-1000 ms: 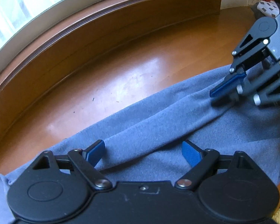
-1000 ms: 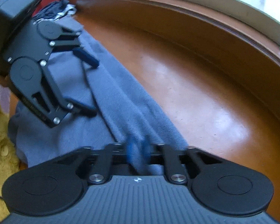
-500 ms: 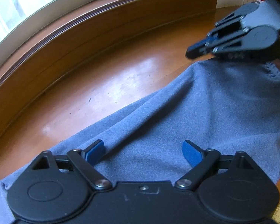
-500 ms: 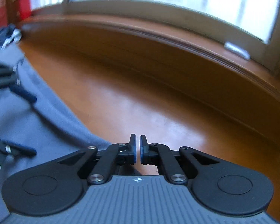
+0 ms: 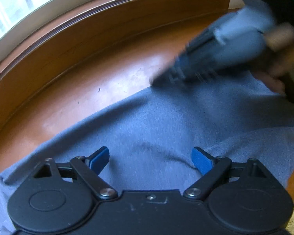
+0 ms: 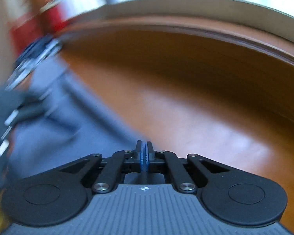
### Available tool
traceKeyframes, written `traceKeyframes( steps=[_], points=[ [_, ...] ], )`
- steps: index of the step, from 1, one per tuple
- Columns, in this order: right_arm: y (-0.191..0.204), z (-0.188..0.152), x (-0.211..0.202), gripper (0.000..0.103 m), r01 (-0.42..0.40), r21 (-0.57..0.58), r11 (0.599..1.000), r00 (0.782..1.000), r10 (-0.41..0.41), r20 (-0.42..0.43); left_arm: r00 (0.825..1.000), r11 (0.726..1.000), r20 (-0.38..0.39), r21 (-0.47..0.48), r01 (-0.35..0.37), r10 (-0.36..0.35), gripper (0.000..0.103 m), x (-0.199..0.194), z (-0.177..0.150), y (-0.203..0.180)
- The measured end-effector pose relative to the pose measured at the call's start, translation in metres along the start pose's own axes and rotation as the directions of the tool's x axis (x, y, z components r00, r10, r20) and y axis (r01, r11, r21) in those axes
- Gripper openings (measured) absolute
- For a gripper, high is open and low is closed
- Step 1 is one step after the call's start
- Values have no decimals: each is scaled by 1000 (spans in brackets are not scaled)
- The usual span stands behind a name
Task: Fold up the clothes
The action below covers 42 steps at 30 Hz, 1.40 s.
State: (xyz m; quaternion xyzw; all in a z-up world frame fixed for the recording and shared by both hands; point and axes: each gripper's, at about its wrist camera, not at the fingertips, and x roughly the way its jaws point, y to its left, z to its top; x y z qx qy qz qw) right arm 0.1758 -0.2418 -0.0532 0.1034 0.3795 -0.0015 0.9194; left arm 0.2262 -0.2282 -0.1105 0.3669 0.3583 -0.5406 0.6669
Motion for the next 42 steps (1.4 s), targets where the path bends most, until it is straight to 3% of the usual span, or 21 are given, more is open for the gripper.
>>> traceKeyframes(
  steps=[2,5,7,8,9,12,13,16,20,22,25,28,31,34,35,36,38,40,42],
  points=[
    [-10,4,-1,8,138,61,989,989,-141,37,1000,1000,7,-2,4,-4,90,3,4,5],
    [-15,4,-32,11,158,151,976,978,-175,109,999,1000,36,10,1,-1,90,3,8,9],
    [-12,-5,-65,28,186,190,964,960,-220,175,998,1000,60,22,2,-3,90,4,13,12],
    [-11,-14,-83,47,223,211,952,942,-266,206,997,1000,71,25,8,-10,90,6,15,13],
    [-9,-25,-102,58,269,233,934,916,-323,238,996,999,83,29,19,-21,90,7,18,15],
    [-11,-64,-152,63,401,301,865,835,-480,269,992,997,109,58,59,-65,90,11,31,13],
    [-15,-77,-164,63,423,320,848,822,-508,257,991,995,111,75,63,-72,90,13,36,9],
    [-32,-109,-187,63,423,378,823,832,-519,197,991,990,113,124,64,-78,90,12,41,-6],
    [-58,-135,-189,63,330,436,837,872,-447,200,990,981,115,184,65,-87,90,6,44,-34],
    [-81,-147,-188,63,230,477,848,894,-378,242,992,979,100,196,51,-72,90,5,48,-50],
    [-116,-154,-187,63,36,460,887,937,-190,292,997,980,64,195,34,-47,90,14,56,-73],
    [-126,-146,-166,63,-14,354,935,962,-83,258,1000,984,28,179,-3,-2,90,21,64,-91],
    [-145,-142,-147,63,-118,321,940,965,32,262,1000,988,-2,155,-26,27,90,23,68,-104],
    [-165,-140,-136,62,-249,318,915,946,160,281,998,989,-28,137,-55,59,90,27,70,-114],
    [-168,-139,-132,60,-274,314,909,941,185,285,997,989,-36,131,-65,71,90,28,70,-116],
    [-169,-138,-129,50,-292,308,905,936,205,285,996,990,-41,121,-74,79,90,29,70,-117],
    [-167,-134,-127,29,-297,285,911,933,213,289,994,991,-50,98,-87,93,90,29,71,-118],
    [-163,-129,-131,21,-276,257,926,933,193,304,993,992,-55,84,-99,104,90,29,71,-119],
    [-152,-122,-134,21,-243,213,946,933,169,317,992,991,-57,78,-110,115,90,29,71,-120]
  ],
)
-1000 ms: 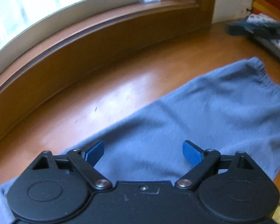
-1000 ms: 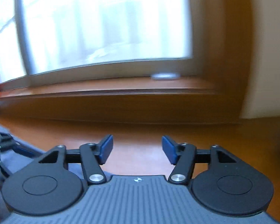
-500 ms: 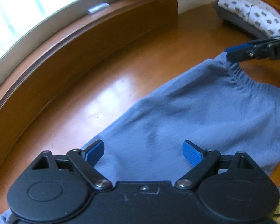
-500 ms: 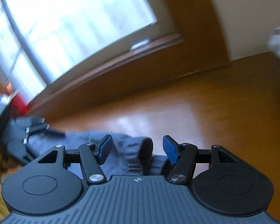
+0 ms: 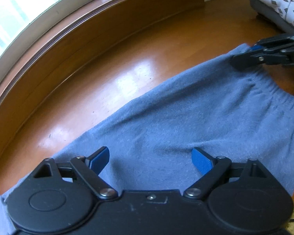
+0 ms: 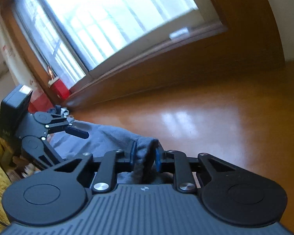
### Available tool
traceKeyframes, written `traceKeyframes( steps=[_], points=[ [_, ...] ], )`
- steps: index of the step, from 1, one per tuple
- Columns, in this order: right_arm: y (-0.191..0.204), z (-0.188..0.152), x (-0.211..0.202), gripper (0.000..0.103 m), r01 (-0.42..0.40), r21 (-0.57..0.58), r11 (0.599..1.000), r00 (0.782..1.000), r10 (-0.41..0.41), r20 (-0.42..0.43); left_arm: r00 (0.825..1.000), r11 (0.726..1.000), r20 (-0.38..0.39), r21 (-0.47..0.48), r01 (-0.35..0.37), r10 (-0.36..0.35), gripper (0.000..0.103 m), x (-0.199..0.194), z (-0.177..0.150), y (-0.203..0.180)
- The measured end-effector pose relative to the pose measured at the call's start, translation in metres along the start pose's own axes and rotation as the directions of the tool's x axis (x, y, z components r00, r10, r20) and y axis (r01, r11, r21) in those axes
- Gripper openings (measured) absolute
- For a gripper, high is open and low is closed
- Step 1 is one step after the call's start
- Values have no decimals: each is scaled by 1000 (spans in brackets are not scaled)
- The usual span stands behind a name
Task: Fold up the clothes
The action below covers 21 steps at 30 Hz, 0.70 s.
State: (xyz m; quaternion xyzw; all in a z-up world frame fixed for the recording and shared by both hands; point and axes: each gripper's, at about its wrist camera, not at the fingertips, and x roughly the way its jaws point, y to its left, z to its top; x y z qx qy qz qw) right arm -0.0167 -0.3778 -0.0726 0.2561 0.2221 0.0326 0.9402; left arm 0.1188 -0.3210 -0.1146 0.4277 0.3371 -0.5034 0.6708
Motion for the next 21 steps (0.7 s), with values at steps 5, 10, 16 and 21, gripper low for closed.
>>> traceKeyframes(
  steps=[5,10,16,21],
  points=[
    [53,10,-8,21,93,-134,987,995,-87,50,1000,1000,22,18,-11,11,90,-8,-9,3],
    [110,8,-21,19,210,-183,960,977,-202,64,998,999,68,34,0,-2,90,-25,-26,21],
    [203,32,-66,16,184,-120,976,970,-160,183,985,997,174,73,-25,12,90,-59,-48,46],
    [131,36,-33,3,340,112,934,929,-352,118,983,996,178,79,-51,37,91,-33,-42,45]
  ],
)
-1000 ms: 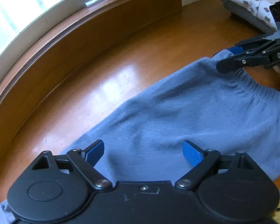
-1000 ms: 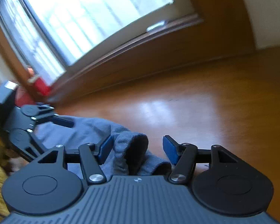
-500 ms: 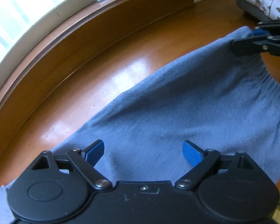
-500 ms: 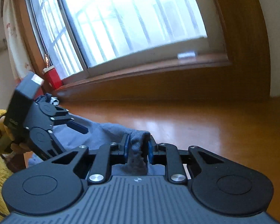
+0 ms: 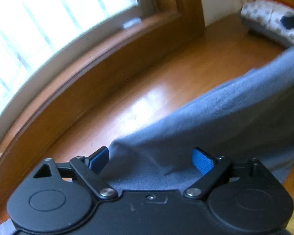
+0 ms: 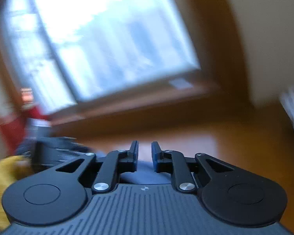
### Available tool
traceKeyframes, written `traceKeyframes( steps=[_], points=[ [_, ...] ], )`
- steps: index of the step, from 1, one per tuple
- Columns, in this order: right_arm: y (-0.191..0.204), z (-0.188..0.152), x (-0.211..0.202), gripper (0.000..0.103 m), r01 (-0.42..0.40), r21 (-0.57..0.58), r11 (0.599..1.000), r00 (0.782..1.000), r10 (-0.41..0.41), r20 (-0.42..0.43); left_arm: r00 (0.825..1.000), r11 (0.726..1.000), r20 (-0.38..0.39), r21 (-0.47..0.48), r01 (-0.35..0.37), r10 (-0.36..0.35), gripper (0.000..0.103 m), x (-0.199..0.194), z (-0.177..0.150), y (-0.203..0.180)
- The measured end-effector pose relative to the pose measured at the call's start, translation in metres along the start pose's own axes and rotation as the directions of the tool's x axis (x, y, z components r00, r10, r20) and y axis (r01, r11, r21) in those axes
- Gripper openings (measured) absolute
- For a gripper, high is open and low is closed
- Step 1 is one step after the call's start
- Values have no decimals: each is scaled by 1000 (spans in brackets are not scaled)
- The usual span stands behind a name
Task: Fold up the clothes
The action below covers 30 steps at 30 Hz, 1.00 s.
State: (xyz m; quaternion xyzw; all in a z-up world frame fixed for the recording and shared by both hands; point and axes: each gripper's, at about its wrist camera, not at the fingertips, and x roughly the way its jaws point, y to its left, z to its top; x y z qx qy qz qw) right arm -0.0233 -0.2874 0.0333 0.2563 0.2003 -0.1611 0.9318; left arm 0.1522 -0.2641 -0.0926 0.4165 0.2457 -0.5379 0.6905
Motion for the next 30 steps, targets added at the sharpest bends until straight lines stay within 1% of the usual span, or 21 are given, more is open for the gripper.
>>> traceKeyframes(
  steps=[1,3,4,5,7,8,9,10,12,14,17,18,19,20,21,22,23,26,28,29,30],
  points=[
    [-24,-6,25,0,69,33,997,996,-67,-54,1000,1000,-11,-3,9,-9,91,9,2,-3],
    [-53,-18,59,0,172,20,985,979,-169,-114,999,1000,-25,-1,20,-20,90,19,6,-9],
    [-60,-21,67,0,183,23,983,976,-179,-122,999,1000,-30,1,24,-24,90,23,7,-12],
    [-61,-21,68,3,167,37,985,982,-163,-100,999,1000,-36,3,28,-28,90,27,9,-15],
    [-58,-18,63,14,101,46,994,993,-99,-58,998,999,-37,6,53,-53,90,29,11,-21],
    [-56,-16,62,33,77,37,996,995,-75,-59,997,998,-35,13,68,-68,90,29,13,-25],
    [-52,-15,64,49,75,18,997,995,-73,-74,997,997,-30,28,78,-77,90,29,16,-28],
    [-53,-16,64,50,74,5,997,993,-73,-91,996,995,-17,53,87,-86,90,28,20,-32],
    [-53,-18,66,47,71,-20,997,989,-72,-127,994,989,16,103,108,-110,90,26,31,-37],
    [-57,-22,65,47,58,-1,998,990,-57,-131,981,973,49,152,176,-185,90,24,49,-39],
    [-55,-31,68,47,55,13,998,993,-53,-106,946,930,81,229,288,-313,88,25,81,-42],
    [-52,-36,68,47,55,14,998,994,-53,-98,931,911,77,252,328,-357,80,28,93,-43],
    [-60,-45,56,47,48,8,999,995,-47,-93,910,885,62,270,380,-410,72,32,105,-44],
    [-63,-49,53,47,46,1,999,995,-46,-86,884,854,40,283,437,-466,69,40,117,-45],
    [-63,-53,48,47,43,-7,999,996,-44,-77,864,827,14,298,477,-503,65,47,124,-47],
    [-64,-57,44,47,40,-15,999,997,-41,-69,847,802,-15,315,508,-531,62,54,130,-52],
    [-64,-61,40,47,38,-23,999,997,-39,-61,830,775,-44,330,538,-557,62,60,135,-56],
    [-63,-69,34,48,32,-32,999,998,-34,-44,793,705,-152,383,597,-590,61,84,150,-68],
    [-63,-72,32,49,32,-32,999,999,-33,-32,756,653,-224,393,648,-615,60,96,154,-74],
    [-64,-72,31,49,33,-31,999,999,-34,-27,735,628,-250,393,672,-630,55,98,153,-77],
    [-65,-72,29,49,35,-28,999,999,-35,-23,715,603,-265,396,693,-648,33,98,152,-79]
  ],
)
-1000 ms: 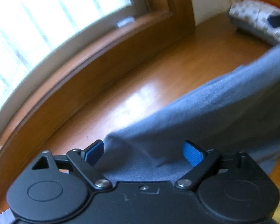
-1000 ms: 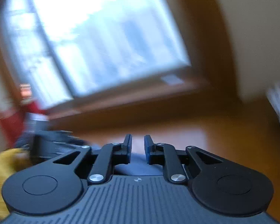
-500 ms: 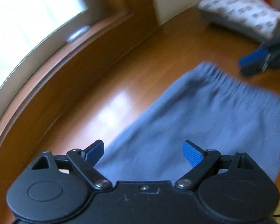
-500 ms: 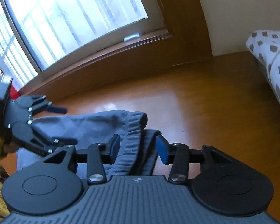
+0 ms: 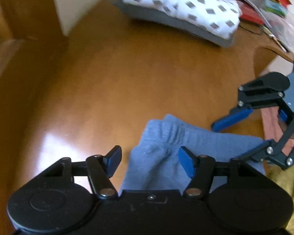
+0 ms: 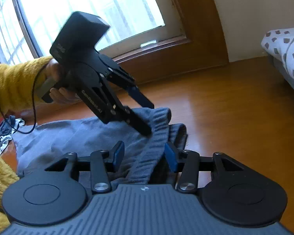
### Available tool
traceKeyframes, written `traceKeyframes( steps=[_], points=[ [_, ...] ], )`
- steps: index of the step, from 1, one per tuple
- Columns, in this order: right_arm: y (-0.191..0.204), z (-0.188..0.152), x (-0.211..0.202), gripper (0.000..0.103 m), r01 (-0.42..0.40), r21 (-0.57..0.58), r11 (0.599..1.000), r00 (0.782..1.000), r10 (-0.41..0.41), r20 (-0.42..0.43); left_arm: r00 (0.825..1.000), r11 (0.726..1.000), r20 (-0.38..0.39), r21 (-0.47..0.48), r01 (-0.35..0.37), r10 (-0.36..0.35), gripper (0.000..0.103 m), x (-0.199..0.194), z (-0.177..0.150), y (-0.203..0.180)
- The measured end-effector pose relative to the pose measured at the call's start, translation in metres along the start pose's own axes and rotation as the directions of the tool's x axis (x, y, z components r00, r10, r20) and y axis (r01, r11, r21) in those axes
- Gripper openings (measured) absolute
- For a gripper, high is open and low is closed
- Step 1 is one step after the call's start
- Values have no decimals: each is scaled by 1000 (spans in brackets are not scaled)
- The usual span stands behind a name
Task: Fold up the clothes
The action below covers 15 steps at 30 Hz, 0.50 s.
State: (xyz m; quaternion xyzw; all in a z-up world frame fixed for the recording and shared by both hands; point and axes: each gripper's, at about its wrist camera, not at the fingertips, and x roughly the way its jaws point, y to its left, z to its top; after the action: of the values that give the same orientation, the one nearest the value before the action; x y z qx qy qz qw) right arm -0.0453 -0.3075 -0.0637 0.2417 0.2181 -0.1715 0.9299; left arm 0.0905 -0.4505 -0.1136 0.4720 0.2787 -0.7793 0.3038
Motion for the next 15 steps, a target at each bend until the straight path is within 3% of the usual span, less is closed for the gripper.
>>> traceKeyframes(
  steps=[3,4,6,8,12,15],
  points=[
    [-8,3,-4,51,8,28,1000,1000,-9,22,998,997,28,56,54,-56,11,-8,-2,-8],
    [-12,5,-6,52,8,41,999,999,-9,31,997,995,43,78,62,-65,9,-13,-3,-11],
    [-17,8,-9,65,10,65,998,998,-14,59,993,992,67,88,88,-95,9,-26,-9,-16],
    [-19,12,-9,69,-5,63,998,997,0,81,989,989,91,93,112,-120,9,-40,-13,-20],
    [-21,21,-4,69,-84,-9,996,993,84,87,984,986,135,128,103,-120,9,-68,-20,-37],
    [-31,24,8,68,-203,3,979,978,202,51,979,987,164,125,98,-118,9,-79,-22,-39]
  ],
)
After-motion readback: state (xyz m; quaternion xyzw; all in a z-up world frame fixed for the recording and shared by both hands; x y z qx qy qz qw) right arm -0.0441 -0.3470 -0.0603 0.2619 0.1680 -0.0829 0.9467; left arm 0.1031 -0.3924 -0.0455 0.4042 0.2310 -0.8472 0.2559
